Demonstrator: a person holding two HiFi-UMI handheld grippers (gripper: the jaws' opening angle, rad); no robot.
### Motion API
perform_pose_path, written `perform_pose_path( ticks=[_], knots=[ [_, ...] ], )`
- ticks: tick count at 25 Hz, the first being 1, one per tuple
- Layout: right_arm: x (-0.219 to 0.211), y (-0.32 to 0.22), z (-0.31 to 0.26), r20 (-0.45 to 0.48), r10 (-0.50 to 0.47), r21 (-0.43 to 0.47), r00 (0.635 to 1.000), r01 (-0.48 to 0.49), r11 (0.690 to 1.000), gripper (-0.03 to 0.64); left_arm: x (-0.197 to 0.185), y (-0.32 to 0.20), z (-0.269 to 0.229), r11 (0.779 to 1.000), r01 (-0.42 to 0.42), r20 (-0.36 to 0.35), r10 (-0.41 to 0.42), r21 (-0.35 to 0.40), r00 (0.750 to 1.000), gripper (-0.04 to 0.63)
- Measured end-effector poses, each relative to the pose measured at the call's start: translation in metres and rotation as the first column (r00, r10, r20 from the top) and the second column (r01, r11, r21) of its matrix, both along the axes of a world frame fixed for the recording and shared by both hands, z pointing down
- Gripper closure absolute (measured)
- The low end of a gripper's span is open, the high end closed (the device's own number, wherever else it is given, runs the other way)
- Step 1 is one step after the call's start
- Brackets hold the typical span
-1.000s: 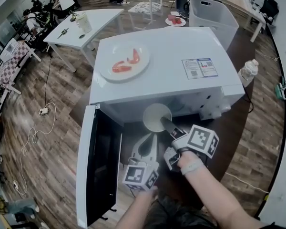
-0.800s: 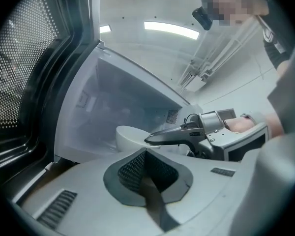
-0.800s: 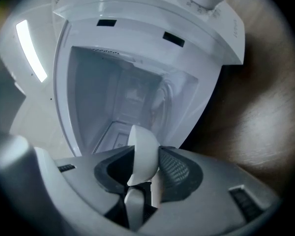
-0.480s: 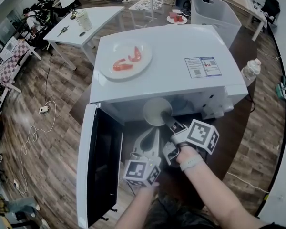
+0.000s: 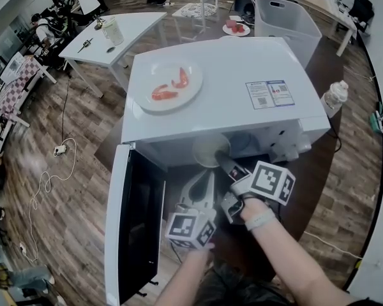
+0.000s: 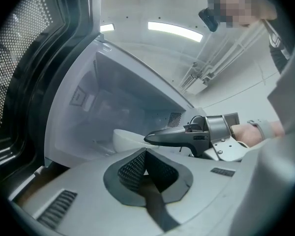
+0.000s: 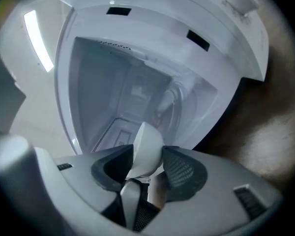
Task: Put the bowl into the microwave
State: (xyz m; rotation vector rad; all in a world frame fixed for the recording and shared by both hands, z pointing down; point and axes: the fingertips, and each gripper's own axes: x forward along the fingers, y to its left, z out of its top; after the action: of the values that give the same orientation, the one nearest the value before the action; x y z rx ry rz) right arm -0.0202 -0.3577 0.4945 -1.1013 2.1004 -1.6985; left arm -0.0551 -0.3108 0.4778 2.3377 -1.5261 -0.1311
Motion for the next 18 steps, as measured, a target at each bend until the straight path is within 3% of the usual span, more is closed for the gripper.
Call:
perform_pose_path(
  ticks=[18],
  knots=[
    [-0.001, 0.014, -0.006, -0.13, -0.133, 0.11, 0.982, 0.148, 0.983, 0.391, -0.009, -0.011, 0.004, 0.999, 0.031, -0.036, -0.032, -0.03, 0.999, 0.595]
  ],
)
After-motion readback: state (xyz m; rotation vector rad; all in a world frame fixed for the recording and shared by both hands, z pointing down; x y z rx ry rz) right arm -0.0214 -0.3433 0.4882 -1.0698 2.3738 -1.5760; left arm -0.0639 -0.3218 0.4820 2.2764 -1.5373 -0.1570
